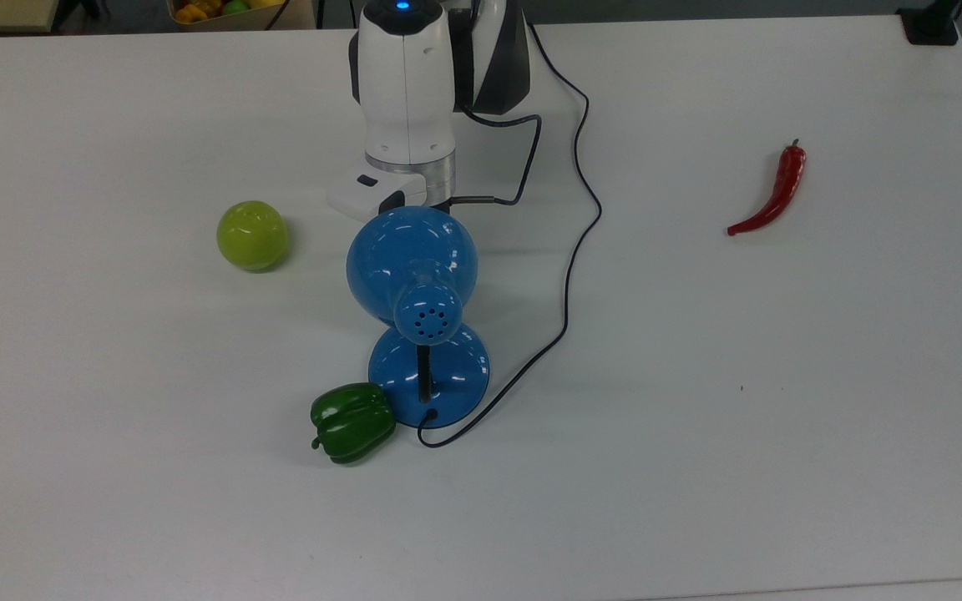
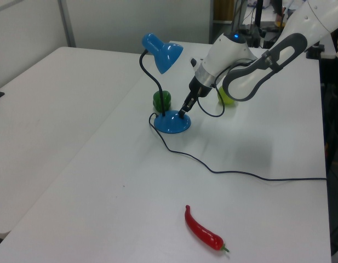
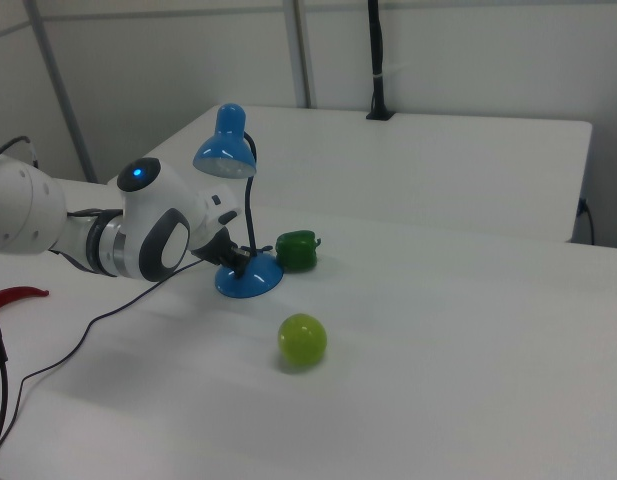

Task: Turn on desk lamp
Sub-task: 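Press the switch on the lamp base with the gripper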

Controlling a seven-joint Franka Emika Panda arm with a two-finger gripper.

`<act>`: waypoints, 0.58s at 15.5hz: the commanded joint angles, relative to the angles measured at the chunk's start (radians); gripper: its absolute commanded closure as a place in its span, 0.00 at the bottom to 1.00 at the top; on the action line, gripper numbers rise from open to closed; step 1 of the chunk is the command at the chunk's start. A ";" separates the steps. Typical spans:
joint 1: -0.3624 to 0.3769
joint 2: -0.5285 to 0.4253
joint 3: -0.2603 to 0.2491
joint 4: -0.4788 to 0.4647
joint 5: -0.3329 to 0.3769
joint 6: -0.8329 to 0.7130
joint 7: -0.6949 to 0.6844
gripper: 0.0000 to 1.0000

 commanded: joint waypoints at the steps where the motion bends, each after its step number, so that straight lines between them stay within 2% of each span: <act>1: 0.010 0.027 -0.011 0.007 -0.023 0.026 0.028 1.00; 9: 0.013 0.039 -0.011 0.007 -0.034 0.036 0.028 1.00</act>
